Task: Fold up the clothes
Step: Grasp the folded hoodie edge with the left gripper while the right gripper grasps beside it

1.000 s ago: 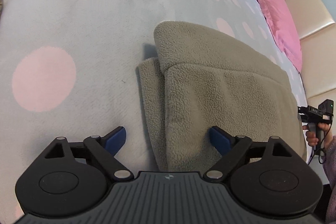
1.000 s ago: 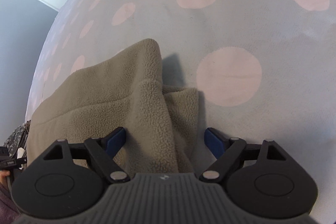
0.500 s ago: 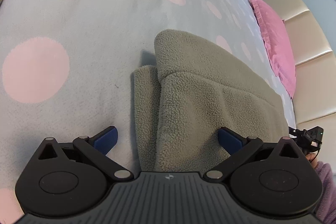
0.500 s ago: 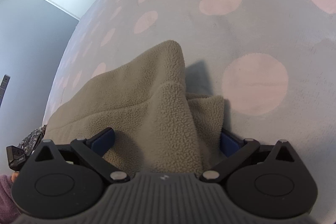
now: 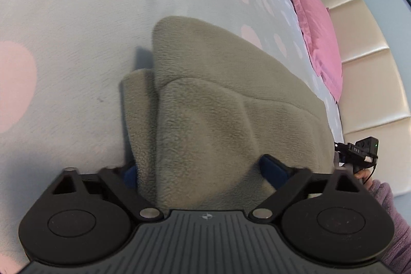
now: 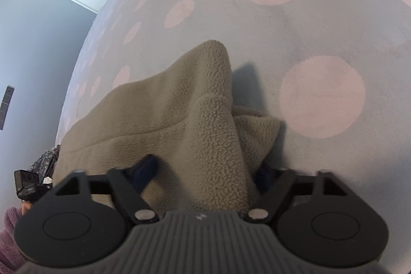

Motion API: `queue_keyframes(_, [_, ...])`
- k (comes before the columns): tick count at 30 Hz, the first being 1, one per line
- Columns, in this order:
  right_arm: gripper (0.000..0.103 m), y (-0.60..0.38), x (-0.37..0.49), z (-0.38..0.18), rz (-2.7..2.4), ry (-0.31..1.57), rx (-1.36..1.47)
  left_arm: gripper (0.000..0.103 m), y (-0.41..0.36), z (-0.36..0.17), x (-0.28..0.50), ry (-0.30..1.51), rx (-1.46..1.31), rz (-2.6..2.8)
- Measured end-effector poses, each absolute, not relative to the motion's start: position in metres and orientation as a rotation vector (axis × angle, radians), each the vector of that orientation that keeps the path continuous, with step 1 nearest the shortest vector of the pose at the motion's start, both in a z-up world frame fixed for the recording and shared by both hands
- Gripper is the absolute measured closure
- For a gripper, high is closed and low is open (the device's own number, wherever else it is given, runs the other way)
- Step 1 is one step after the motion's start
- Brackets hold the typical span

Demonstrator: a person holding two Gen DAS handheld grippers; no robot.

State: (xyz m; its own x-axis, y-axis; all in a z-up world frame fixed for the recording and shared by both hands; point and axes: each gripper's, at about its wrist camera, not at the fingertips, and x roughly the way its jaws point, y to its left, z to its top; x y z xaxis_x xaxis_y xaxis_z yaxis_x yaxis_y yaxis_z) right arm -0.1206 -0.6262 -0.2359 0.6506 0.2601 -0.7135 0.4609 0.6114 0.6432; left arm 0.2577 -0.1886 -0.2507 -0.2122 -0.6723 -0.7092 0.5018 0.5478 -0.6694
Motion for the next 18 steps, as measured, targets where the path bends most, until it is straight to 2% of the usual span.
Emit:
queue_keyframes(5, [0.062,-0.618,-0.115,-0.225,-0.121,0.888,0.904,0.048,-0.186,-0.245,0.256,1.413,-0.18,-1.097])
queue_keyframes(8, [0.068,-0.614,-0.118,-0.215,-0.132,0.876,0.877,0.057,-0.189,-0.237,0.251,1.384,-0.155,-1.107])
queue_keyframes(11, [0.071,-0.609,-0.122,-0.202,-0.148,0.847,0.862,0.064,-0.188,-0.227,0.247,1.347,-0.145,-1.112])
queue_keyframes(18, [0.073,-0.589,-0.144,-0.164,-0.166,0.763,0.817,0.068,-0.188,-0.197,0.224,1.244,-0.123,-1.139])
